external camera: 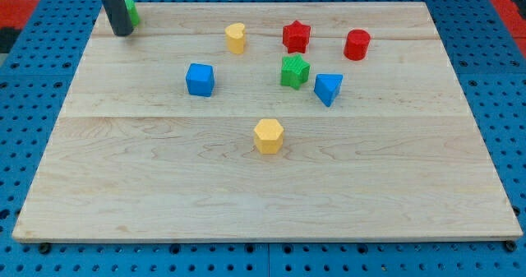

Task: Move the yellow heart to the top right of the board

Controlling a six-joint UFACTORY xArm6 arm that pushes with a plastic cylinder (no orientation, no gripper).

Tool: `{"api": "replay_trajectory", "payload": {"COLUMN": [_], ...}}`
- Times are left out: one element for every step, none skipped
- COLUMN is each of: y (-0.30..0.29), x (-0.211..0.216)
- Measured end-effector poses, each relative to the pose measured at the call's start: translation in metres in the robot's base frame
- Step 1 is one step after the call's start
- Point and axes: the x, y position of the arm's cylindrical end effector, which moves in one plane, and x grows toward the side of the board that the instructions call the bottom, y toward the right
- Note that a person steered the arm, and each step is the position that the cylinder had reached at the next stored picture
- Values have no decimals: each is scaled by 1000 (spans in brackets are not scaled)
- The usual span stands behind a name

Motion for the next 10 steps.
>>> {"api": "replay_trajectory", "payload": {"y": [55, 120, 160, 173, 202, 201, 200, 218, 264, 294], "x": [37, 35, 22, -9, -34, -37, -60, -63, -64, -70]}}
